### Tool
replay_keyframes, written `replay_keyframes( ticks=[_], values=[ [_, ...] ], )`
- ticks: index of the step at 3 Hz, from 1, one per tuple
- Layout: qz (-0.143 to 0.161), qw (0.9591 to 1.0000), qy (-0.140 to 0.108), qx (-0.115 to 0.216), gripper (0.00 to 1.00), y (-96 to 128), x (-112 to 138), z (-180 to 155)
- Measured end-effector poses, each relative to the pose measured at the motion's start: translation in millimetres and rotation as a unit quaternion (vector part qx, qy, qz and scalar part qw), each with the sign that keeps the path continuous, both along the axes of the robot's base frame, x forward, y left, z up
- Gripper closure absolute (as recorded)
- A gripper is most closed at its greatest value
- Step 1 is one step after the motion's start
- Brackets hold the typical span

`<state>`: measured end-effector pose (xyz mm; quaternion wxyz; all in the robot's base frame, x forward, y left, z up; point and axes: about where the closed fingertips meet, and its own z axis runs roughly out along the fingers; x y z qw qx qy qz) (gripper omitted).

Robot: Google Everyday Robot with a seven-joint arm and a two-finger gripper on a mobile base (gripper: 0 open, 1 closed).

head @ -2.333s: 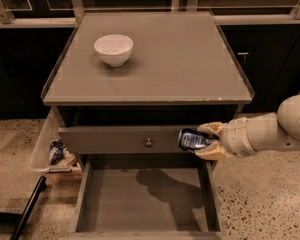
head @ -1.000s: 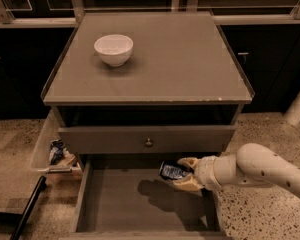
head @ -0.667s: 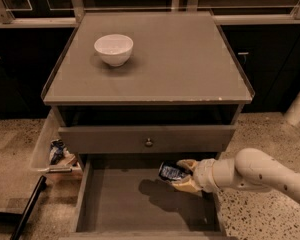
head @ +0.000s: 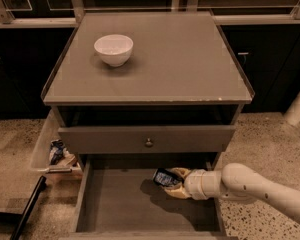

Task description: Place pepsi can into middle drawer

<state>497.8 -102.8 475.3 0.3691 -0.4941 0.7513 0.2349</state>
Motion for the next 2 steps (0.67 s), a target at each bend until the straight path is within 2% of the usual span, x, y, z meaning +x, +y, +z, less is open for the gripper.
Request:
replay_keyframes(
  ticks=[2],
  values=[
    [-0.004, 1.0, 0.003, -0.007, 1.0, 15, 0, -46]
  ],
)
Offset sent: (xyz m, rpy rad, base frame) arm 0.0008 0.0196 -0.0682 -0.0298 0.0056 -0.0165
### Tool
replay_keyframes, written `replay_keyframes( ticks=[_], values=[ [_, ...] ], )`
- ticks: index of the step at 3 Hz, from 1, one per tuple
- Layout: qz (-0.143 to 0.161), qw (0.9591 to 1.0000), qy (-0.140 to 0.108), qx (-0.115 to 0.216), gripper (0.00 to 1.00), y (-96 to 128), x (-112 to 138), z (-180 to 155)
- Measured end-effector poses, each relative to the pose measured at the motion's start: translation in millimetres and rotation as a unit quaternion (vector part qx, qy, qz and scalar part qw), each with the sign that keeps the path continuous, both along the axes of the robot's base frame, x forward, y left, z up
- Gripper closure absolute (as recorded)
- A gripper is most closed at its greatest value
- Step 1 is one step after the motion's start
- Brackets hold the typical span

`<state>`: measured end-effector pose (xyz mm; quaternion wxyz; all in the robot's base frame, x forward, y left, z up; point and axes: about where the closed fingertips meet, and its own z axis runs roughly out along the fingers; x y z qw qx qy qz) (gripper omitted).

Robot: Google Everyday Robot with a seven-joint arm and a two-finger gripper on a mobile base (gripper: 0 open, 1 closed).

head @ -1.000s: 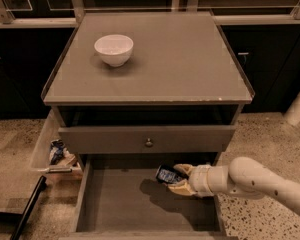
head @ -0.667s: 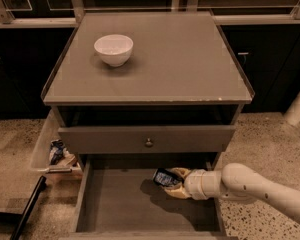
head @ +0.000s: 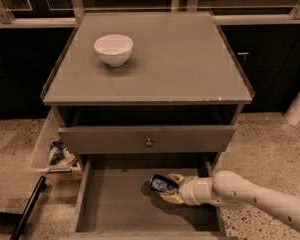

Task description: Place pepsi can into middle drawer

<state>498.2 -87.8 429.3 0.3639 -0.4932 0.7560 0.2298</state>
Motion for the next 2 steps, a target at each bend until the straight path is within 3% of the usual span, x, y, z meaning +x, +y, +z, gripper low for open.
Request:
replay_keyframes(
  ticks=[2],
  values=[
    [-0.004, 1.0, -0.001, -0.007, 1.0, -5, 2, -35]
  ],
)
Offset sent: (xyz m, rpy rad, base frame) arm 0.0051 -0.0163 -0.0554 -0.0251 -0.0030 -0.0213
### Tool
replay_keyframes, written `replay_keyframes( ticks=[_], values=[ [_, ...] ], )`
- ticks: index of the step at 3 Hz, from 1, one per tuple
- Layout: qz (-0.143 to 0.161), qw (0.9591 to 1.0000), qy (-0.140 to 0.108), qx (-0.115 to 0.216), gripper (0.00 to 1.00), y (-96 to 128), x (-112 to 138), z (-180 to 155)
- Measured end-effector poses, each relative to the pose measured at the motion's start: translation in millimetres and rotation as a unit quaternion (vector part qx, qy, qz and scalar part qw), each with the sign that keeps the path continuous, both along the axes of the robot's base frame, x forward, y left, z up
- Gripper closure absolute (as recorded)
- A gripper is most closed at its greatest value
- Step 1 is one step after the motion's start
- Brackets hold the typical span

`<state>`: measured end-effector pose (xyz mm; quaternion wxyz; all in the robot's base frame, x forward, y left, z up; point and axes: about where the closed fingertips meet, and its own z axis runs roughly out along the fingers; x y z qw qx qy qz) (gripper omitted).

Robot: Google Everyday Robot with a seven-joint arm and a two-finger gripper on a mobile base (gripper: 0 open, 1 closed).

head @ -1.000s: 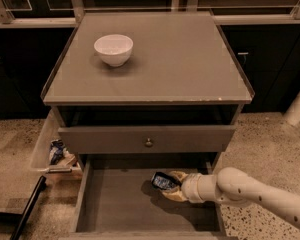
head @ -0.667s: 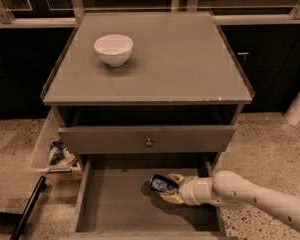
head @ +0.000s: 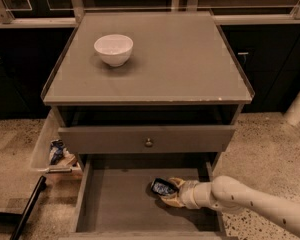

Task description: Place pepsi can into middle drawer

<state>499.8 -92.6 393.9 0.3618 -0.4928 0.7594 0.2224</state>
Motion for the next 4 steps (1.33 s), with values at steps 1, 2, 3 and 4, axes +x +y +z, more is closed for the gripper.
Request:
replay_keyframes(
  ticks=[1, 2, 3, 4],
  values=[
    [0.0, 1.0, 0.0, 0.0, 0.82, 0.0, 0.0, -0.8],
    [0.0, 1.0, 0.0, 0.0, 0.59, 0.0, 0.0, -0.8],
    [0.0, 1.0, 0.0, 0.0, 0.36, 0.1, 0.0, -0.8],
    [0.0, 1.0, 0.0, 0.0, 0.12, 0.1, 0.0, -0.8]
  ],
)
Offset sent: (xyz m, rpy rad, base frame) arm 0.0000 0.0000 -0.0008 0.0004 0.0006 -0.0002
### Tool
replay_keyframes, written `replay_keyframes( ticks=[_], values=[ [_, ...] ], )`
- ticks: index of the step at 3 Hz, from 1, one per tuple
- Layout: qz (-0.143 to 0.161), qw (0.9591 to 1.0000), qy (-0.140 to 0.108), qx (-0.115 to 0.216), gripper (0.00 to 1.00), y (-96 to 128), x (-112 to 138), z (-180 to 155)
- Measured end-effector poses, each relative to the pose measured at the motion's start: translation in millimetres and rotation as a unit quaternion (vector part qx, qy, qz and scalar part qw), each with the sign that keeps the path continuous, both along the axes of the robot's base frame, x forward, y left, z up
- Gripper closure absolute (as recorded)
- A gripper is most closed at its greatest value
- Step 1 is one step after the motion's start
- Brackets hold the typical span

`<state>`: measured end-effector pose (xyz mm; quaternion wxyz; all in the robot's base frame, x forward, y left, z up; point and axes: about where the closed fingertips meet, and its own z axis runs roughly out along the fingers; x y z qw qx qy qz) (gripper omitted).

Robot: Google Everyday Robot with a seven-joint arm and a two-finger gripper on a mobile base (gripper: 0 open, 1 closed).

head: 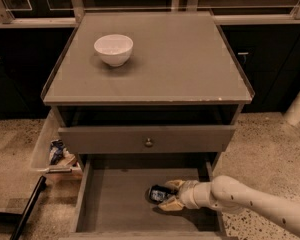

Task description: Place pepsi can into middle drawer

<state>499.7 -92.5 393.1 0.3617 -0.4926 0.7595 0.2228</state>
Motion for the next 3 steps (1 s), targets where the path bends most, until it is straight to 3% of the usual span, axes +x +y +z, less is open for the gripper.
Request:
replay_keyframes(
  ticks=[1, 3],
  values=[
    [0.002, 1.0, -0.005, 0.005, 0.0, -2, -2, 9],
    [-0.003, 0.9984, -0.056, -0.011, 0.0, -38, -20, 77]
  ],
)
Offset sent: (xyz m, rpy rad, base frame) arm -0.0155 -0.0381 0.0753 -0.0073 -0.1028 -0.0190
